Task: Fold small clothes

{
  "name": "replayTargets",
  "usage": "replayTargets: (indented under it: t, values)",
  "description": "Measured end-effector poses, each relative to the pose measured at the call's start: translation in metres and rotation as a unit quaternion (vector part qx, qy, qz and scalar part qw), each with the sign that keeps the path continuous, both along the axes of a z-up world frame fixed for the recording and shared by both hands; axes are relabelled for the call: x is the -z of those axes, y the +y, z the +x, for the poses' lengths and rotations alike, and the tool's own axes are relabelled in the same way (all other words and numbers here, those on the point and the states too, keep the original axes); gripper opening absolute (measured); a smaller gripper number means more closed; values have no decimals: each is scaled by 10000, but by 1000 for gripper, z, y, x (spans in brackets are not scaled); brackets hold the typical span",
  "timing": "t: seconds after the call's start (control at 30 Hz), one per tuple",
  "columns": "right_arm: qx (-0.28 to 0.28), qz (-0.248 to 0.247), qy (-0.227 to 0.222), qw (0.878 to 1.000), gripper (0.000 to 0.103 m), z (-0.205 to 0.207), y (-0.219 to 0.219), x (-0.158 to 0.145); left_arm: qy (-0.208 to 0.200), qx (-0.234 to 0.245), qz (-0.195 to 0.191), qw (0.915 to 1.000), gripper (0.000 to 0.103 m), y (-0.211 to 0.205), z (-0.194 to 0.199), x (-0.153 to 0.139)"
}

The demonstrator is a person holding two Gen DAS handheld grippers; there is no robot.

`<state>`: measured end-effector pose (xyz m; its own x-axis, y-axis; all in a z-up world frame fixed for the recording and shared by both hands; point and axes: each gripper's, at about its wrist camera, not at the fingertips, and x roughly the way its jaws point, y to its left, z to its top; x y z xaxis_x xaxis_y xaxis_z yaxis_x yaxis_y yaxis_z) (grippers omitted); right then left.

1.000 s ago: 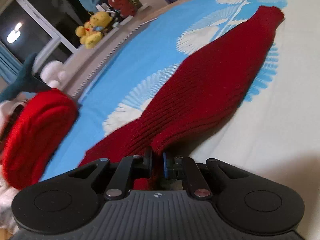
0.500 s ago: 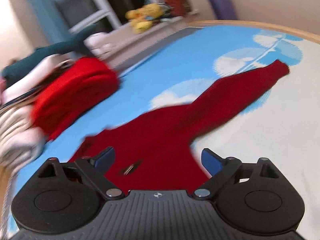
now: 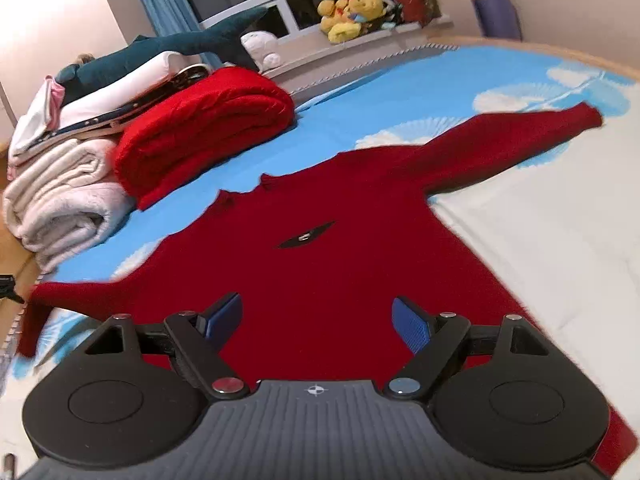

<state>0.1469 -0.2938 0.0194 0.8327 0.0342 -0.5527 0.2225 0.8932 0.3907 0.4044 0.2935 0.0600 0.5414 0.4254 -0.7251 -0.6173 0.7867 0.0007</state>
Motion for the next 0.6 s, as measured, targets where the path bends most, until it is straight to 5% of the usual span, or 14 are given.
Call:
replayTargets:
  t: [0.13,0.23,0.3,0.47,0.6]
  values:
    - [-342,-112,-45,9993,84,8,12,-3,-118,15,-1307,9914,103,30,-19,33]
    - [-536,-364,-83,9979,84,9,22,-3,-554,-517,-2683,9604,103,59,-38,79]
    - [-579,-460,-105,9972,84,9,24,-4,-828,-820,-3184,9408,103,74,-42,101]
    - [-569,-533,13,9970,85,13,23,1,-1219,-1039,-3549,9211,102,94,-24,119]
    - [-566,-463,140,9972,85,20,24,6,-1230,-1142,-3318,9283,97,93,4,119]
